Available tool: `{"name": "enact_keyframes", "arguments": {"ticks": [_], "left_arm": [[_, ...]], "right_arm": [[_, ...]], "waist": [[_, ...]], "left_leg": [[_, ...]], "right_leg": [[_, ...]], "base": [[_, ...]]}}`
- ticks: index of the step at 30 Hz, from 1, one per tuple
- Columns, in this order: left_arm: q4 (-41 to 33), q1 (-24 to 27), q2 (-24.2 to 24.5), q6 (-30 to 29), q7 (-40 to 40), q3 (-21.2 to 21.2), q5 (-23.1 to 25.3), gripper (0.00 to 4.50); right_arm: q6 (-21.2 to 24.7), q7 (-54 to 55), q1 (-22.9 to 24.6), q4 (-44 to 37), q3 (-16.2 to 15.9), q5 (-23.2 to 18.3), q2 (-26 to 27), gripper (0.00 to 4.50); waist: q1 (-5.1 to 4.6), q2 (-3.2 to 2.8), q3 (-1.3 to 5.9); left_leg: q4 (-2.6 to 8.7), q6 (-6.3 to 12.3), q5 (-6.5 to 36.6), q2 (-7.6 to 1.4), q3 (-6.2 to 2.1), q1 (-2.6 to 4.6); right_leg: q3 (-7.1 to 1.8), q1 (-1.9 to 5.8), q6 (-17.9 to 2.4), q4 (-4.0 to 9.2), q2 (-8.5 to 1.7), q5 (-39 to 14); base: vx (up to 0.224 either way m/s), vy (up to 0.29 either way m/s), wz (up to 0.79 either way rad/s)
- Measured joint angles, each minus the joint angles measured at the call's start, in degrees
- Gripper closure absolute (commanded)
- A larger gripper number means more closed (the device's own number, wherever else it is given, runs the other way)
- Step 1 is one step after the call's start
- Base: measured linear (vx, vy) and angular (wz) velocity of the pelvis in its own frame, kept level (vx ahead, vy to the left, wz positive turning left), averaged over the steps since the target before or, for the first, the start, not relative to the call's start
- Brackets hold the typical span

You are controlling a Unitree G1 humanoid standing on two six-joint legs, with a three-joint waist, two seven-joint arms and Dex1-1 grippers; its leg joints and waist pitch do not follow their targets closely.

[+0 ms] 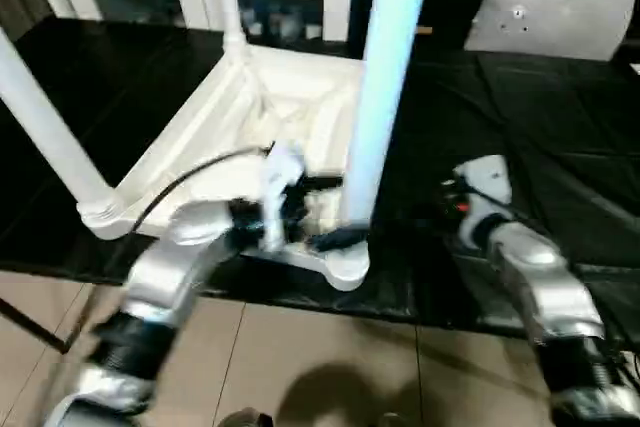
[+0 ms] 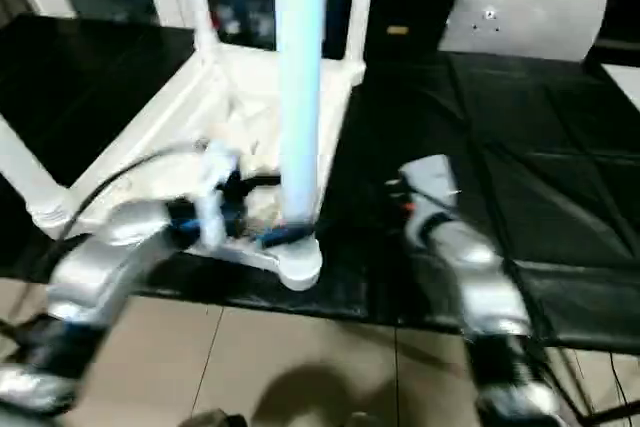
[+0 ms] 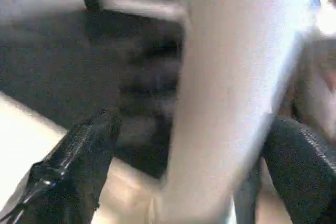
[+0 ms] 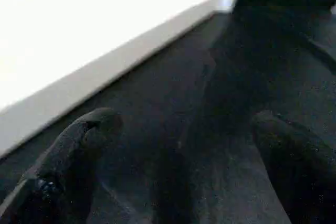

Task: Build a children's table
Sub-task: Rotate table base

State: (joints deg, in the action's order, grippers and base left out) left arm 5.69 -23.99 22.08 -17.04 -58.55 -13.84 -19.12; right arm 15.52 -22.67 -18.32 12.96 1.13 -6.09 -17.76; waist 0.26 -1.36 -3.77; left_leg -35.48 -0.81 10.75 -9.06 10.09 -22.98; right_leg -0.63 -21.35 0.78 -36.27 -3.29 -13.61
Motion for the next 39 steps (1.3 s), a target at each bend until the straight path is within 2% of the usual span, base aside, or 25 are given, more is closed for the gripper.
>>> {"name": "enact_keyframes", "arguments": {"ticks": [2, 5, 8, 12, 21, 27, 31, 39], "left_arm": [[1.4, -0.1, 2.3, 0.8, -2.1, -1.0, 1.6, 0.06], [6.8, -1.5, 4.2, 5.1, -3.9, -2.1, 4.7, 0.06], [13.3, -4.9, 5.5, 10.9, -5.6, -3.3, 8.2, 0.32], [18.4, -9.3, 6.8, 14.3, -8.7, -4.9, 11.1, 0.72], [31.0, -15.5, 5.6, 20.7, -17.5, -8.1, 14.3, 1.37], [37.0, -17.4, 2.9, 24.9, -18.1, -9.1, 16.0, 1.82], [43.4, -19.9, 1.0, 28.3, -18.8, -9.3, 17.0, 2.18], [49.1, -23.0, -0.7, 28.8, -23.4, -8.7, 17.0, 2.89]], "right_arm": [[0.2, -2.2, 1.3, -2.3, 0.0, -0.9, -1.0, 0.00], [0.9, -5.8, 3.9, -6.7, -0.5, -2.3, -3.7, 0.00], [2.6, -11.2, 7.2, -12.4, -1.5, -3.8, -7.7, 0.00], [4.3, -18.6, 10.5, -18.2, -3.6, -5.7, -12.3, 0.00], [8.5, -27.9, 14.0, -27.0, -6.0, -11.0, -17.3, 0.00], [10.8, -29.8, 14.8, -29.5, -6.4, -12.1, -18.8, 0.00], [12.9, -30.9, 16.1, -31.1, -6.6, -14.3, -19.1, 0.00], [14.1, -31.4, 16.4, -32.5, -6.6, -14.9, -19.7, 0.00]], "waist": [[0.10, 0.00, 0.00], [0.59, 0.00, 0.00], [1.01, 0.00, 0.00], [1.41, 0.00, 0.01], [1.56, 0.00, 0.01], [1.60, -0.01, 0.01], [1.66, 0.00, 0.01], [1.58, -0.01, 0.01]], "left_leg": [[0.00, 0.01, 0.0, 0.02, 0.01, 0.00], [0.00, 0.05, 0.0, 0.05, 0.02, -0.03], [0.00, 0.06, 0.0, 0.05, 0.03, -0.03], [0.00, 0.07, 0.0, 0.04, 0.03, -0.02], [0.00, 0.13, -0.1, 0.03, 0.04, -0.01], [0.00, 0.18, -0.1, 0.04, 0.07, -0.01], [0.00, 0.23, -0.1, 0.04, 0.08, -0.01], [0.00, 0.25, -0.1, 0.04, 0.10, -0.01]], "right_leg": [[0.00, 0.03, 0.0, 0.04, -0.02, 0.0], [0.02, 0.05, 0.0, 0.10, -0.08, 0.0], [0.02, 0.07, 0.0, 0.13, -0.09, 0.0], [0.02, 0.06, 0.0, 0.11, -0.09, 0.0], [0.04, 0.07, 0.0, 0.10, -0.11, 0.1], [0.05, 0.09, -0.1, 0.10, -0.12, 0.1], [0.06, 0.10, -0.1, 0.11, -0.15, 0.1], [0.06, 0.09, -0.2, 0.11, -0.15, 0.1]], "base": [[0.000, 0.000, 0.00], [0.000, 0.000, 0.00], [0.000, 0.000, 0.00], [0.000, 0.000, 0.00], [0.000, 0.000, 0.00], [0.000, 0.000, 0.00], [0.000, 0.000, 0.00], [0.000, 0.000, 0.00]]}}
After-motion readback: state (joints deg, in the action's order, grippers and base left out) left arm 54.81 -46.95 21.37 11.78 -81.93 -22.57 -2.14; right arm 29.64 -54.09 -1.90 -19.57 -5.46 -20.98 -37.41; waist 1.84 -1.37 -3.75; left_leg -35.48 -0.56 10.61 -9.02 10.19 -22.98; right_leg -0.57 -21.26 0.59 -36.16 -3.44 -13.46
